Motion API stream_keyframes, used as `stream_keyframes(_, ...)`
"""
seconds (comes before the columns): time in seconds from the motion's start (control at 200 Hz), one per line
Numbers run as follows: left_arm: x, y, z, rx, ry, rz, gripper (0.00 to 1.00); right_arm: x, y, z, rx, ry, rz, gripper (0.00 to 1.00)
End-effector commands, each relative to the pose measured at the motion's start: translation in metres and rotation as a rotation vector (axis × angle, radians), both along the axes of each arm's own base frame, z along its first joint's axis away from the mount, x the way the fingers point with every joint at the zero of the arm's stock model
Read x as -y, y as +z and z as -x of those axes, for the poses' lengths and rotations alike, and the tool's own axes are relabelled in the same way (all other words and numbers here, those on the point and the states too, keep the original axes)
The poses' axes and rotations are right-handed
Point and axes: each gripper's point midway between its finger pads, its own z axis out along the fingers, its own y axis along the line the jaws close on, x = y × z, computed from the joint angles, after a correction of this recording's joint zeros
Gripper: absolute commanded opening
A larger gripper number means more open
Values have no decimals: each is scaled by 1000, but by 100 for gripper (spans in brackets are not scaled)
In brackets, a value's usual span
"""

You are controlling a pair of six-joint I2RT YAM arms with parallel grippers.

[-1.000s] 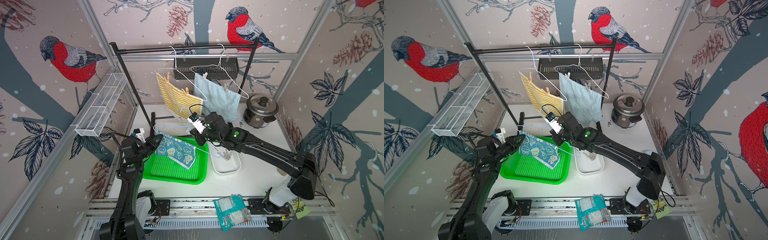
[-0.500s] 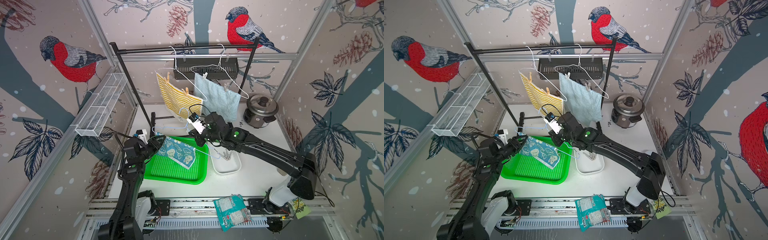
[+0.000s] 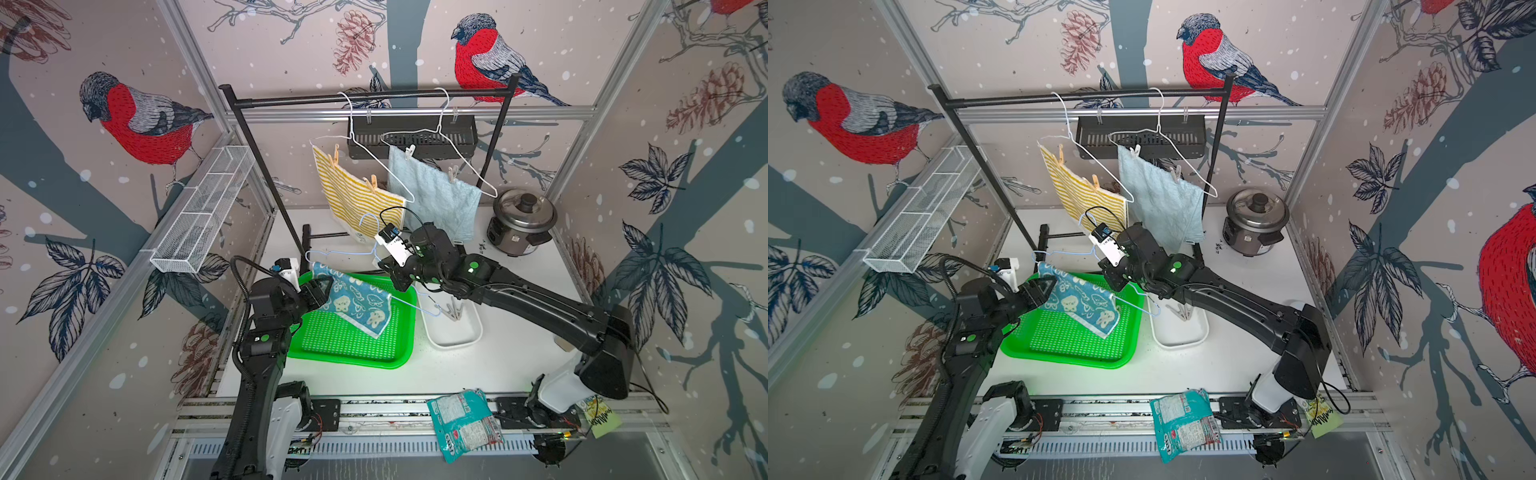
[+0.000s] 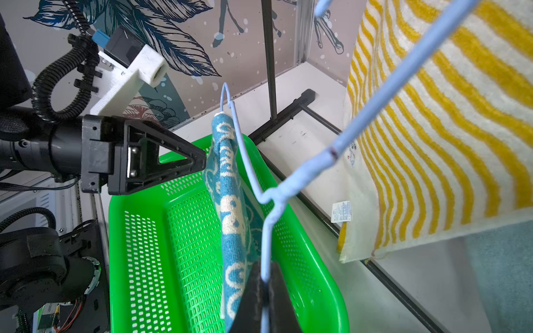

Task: Remove the clothespins securing towels to the hanger
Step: Remove the towel from the hanger.

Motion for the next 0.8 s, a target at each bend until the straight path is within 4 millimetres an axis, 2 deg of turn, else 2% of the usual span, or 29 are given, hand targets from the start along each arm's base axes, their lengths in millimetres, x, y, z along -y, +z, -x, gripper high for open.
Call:
stream_keyframes(0.0,-1,-3,-3,25,-13,-100,57,-6,15,-2,19,1,-55,0)
stream_keyframes(0.275,-2,-10,-19,6,-21,-148,56,-8,17,1,12,17,-65,0)
stream_keyframes(0.435,-2,-8,-27,24,-22,-164,51,-11,16,3,6,32,-64,0)
stream_keyframes(0.535,0,-6,-32,35,-37,-159,42,-12,14,4,0,39,-64,0)
stream_keyframes(0.795,2,-2,-32,42,-54,-172,3,-9,13,-1,12,13,-48,0)
